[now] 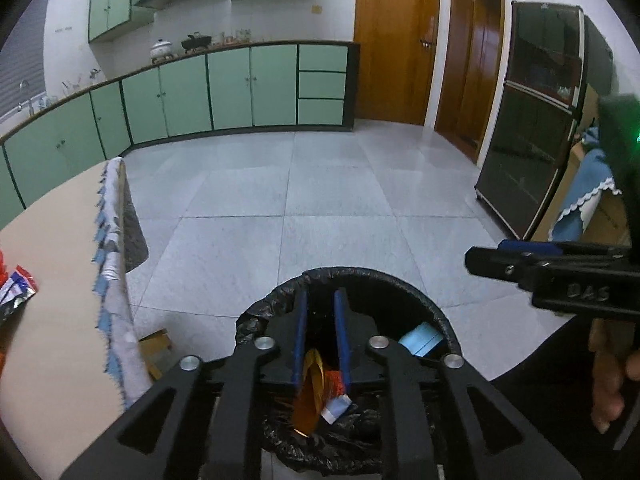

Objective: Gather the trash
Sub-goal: 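Carry the carton and packet to the black bin and release both, then return to the table and grasp the green salt bag with the left gripper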

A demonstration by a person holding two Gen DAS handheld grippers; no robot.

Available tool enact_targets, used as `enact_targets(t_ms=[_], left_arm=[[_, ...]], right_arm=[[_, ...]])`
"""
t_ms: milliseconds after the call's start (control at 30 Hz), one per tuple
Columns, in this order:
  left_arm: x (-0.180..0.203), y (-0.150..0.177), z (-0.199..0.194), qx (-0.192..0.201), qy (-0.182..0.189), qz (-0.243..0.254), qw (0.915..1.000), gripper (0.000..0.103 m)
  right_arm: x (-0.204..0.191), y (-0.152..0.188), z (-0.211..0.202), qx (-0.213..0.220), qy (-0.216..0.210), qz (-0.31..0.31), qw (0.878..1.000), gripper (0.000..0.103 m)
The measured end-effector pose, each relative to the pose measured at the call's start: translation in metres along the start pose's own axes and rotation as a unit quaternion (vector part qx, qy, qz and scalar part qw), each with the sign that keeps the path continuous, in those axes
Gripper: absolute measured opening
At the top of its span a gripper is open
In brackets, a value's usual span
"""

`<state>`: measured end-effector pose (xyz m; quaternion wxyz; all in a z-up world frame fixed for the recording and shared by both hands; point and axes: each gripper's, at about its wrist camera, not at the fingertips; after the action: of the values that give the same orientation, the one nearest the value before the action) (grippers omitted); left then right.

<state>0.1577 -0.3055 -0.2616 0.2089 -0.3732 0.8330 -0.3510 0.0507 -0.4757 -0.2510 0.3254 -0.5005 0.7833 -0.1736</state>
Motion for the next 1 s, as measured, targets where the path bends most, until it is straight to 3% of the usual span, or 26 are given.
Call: enact_targets(t_ms=[167,233,433,567,800,900,1000], left_arm=[[-0.008,0.000,-0.010,0.006,-0.010,-0.007,0.9999,0.023],[-0.017,0.001,-0.019,0.011,-0.020,-0.014,0.9996,0.032],[-0.073,0.015,-0.065,0.028,-0.076,-0.062,0.9948,0.043],[-0.125,0.032,-0.101,0.039,-0.136,-0.100,0.9848,0.048],[-0.217,0.073,-0.150,0.045,-0.252,-0.152,0.9548,0.049],[-0.243,0.087,-0.155,0.038,-0.277,-0.160,0.9466,0.049],[-0.257,0.099,-0.157,0.032,-0.285,-0.162,0.9442,0.049]], right_arm=[[0.004,-0.002,-0.005,0.007,-0.007,0.000,1.000,0.055],[-0.002,-0.005,-0.006,0.009,-0.010,-0.005,1.000,0.055],[-0.041,-0.010,-0.019,0.026,-0.033,-0.040,0.998,0.055],[-0.087,-0.010,-0.015,0.024,-0.070,-0.078,0.994,0.055],[-0.176,-0.004,0.002,0.007,-0.134,-0.143,0.981,0.055],[-0.206,-0.001,0.005,0.002,-0.154,-0.165,0.974,0.055],[-0.231,0.002,0.012,-0.003,-0.168,-0.185,0.968,0.055]])
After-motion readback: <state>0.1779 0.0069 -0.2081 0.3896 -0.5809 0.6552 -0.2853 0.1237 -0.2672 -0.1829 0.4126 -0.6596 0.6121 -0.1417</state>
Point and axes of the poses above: each gripper's, at about its wrist camera, not at the fingertips, and z roughly the way its jaws point, x to its right, y to its underside, and after that the axes turned 10 degrees about -y, right-handed
